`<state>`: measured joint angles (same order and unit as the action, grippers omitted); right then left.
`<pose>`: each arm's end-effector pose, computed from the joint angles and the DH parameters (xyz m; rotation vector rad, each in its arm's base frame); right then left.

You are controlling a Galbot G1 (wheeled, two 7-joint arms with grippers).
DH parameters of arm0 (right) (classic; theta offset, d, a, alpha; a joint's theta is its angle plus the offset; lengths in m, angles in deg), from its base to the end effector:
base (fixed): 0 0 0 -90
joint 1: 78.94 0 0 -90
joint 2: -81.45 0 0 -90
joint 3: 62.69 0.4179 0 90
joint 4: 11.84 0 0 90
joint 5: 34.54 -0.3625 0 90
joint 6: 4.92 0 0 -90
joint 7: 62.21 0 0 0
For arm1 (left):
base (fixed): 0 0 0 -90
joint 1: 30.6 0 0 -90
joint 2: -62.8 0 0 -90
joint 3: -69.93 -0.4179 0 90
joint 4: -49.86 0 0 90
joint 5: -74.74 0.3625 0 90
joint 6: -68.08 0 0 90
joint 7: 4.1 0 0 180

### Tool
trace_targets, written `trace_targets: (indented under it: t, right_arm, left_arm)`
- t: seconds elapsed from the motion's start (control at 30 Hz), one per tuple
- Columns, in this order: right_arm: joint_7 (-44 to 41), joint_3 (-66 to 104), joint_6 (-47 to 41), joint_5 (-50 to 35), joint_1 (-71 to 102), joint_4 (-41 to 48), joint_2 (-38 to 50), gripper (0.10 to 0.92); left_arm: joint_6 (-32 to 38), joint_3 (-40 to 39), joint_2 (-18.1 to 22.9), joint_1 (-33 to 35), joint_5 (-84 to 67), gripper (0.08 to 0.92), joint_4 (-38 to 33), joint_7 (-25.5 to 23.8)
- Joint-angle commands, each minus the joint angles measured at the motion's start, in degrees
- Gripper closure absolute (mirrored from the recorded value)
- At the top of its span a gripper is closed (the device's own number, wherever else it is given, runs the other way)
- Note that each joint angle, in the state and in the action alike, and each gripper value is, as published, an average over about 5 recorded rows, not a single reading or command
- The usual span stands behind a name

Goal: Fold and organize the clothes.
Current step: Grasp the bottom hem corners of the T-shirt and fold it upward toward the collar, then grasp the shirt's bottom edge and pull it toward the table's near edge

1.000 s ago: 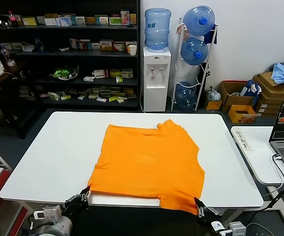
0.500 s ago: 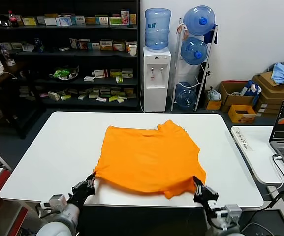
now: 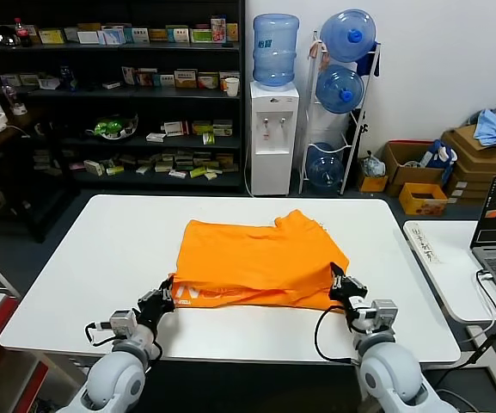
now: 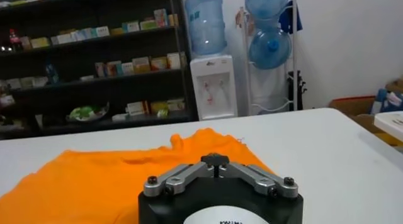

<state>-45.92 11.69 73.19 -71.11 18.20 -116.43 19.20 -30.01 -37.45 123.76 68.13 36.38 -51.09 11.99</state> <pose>0.2938 -0.0685 -0.3724 0.1312 -2.8548 -0.1916 0.2816 0.0765 -0.4042 -0.1133 -2.8099 0.2103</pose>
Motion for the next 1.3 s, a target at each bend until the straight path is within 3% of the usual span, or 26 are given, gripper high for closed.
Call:
trace_targets:
  t: [0.03,0.13,0.3,0.63,0.83,0.97,1.3]
  right_arm:
    - [-0.81,-2.60,-0.33,-0.29,-6.23,5.35,-0.38,0.895]
    - [-1.64,-2.80,-0.20,0.23,-5.97,5.55,-0.68,0.842]
    - [-2.61,-1.54,-0.05,1.54,-3.76,4.09,-0.37,0.671]
    - [-4.86,5.85,-1.43,3.82,10.98,-3.87,5.08,0.377]
    - [-4.70,7.77,-4.80,2.46,14.25,-4.64,4.58,0.227]
    - [-4.09,7.74,-6.16,1.24,13.02,-3.05,3.90,0.204]
    - [-3.39,6.56,-7.40,-1.33,9.86,-0.24,2.09,0.203]
  left_arm:
    - [1.43,-2.46,1.27,-8.37,3.10,0.906,8.89,-0.61]
    - [2.83,-2.51,1.99,-9.32,4.34,0.867,10.08,-1.05]
    - [4.09,-2.20,2.28,-8.99,6.53,0.730,9.78,-1.23]
    - [-1.87,2.16,-1.67,6.01,2.48,0.435,-3.88,-0.29]
    - [-3.93,3.40,-1.35,9.87,-0.21,0.263,-5.34,-0.93]
    - [-4.75,2.98,-0.94,7.95,-1.67,0.189,-3.74,-1.26]
    - [-4.88,2.13,-0.49,4.01,-1.87,0.177,1.17,-2.57]
